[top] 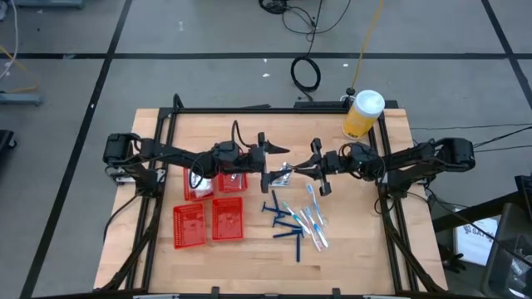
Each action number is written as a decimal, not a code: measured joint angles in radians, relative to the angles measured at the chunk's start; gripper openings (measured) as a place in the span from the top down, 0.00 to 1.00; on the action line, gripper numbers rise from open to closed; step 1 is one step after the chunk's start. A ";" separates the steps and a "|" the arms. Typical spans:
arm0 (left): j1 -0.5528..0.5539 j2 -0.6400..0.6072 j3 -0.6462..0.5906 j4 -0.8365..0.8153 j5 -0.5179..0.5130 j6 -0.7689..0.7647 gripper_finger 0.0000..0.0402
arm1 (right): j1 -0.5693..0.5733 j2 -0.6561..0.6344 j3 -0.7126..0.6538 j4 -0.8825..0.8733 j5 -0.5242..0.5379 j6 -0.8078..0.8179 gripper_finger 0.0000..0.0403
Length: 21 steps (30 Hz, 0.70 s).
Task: Pick & Place Travel size toiletries
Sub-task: Put the silver nail cutter into the top right red basket
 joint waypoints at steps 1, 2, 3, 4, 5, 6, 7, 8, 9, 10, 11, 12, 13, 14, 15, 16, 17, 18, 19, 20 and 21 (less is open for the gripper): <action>0.000 0.000 0.000 0.000 0.000 -0.003 0.27 | 0.000 0.001 0.000 0.000 0.000 0.000 0.96; 0.000 0.000 0.000 0.000 0.000 -0.009 0.28 | 0.000 0.006 0.000 0.002 0.000 0.000 0.96; 0.000 0.000 0.000 -0.001 0.001 -0.011 0.30 | 0.000 0.014 0.000 0.008 0.001 0.000 0.96; 0.000 0.000 0.000 -0.003 0.001 -0.015 0.32 | 0.000 0.019 0.000 0.009 0.001 0.000 0.96; 0.000 0.000 0.000 -0.002 0.004 -0.018 0.35 | 0.000 0.024 0.000 0.012 0.002 0.000 0.96; 0.000 0.000 0.000 0.000 0.005 -0.018 0.38 | -0.001 0.032 0.001 0.021 0.004 0.000 0.96; -0.001 0.000 0.000 0.001 0.008 -0.018 0.42 | -0.003 0.040 0.007 0.023 0.004 0.000 0.96; -0.001 0.000 0.000 0.003 0.014 -0.018 0.45 | -0.004 0.048 0.013 0.023 0.004 0.000 0.96; 0.000 0.000 0.000 0.003 0.023 -0.019 0.49 | -0.004 0.054 0.019 0.021 0.005 0.000 0.96; 0.000 0.000 0.000 0.003 0.028 -0.020 0.53 | -0.005 0.060 0.022 0.019 0.006 0.000 0.96; -0.001 0.000 0.000 0.004 0.031 -0.020 0.57 | -0.005 0.063 0.026 0.016 0.006 0.000 0.96; -0.001 0.000 0.000 0.006 0.033 -0.019 0.61 | -0.005 0.064 0.029 0.014 0.007 0.000 0.96; -0.001 0.000 0.000 0.008 0.035 -0.016 0.65 | -0.005 0.064 0.031 0.013 0.008 0.000 0.96; -0.001 0.000 0.000 0.009 0.035 -0.009 0.69 | -0.005 0.064 0.031 0.013 0.009 0.001 0.96; -0.001 0.000 0.000 0.010 0.035 -0.004 0.73 | -0.005 0.064 0.032 0.013 0.012 0.001 0.96; -0.001 0.000 0.000 0.009 0.037 0.000 0.77 | -0.005 0.064 0.032 0.011 0.014 0.002 0.96; -0.001 0.000 0.000 0.008 0.037 0.002 0.82 | -0.005 0.064 0.032 0.009 0.015 0.002 0.96; -0.001 0.000 0.000 0.003 0.035 0.004 0.86 | -0.005 0.064 0.032 0.008 0.014 0.002 0.96; -0.001 0.000 0.000 0.002 0.035 0.009 0.90 | -0.005 0.064 0.032 0.006 0.014 0.004 0.96; -0.001 0.000 0.000 -0.002 0.033 0.009 0.92 | -0.005 0.064 0.032 0.005 0.015 0.004 0.96; -0.001 0.000 0.000 -0.006 0.033 0.008 0.92 | -0.005 0.064 0.032 0.002 0.016 0.003 0.96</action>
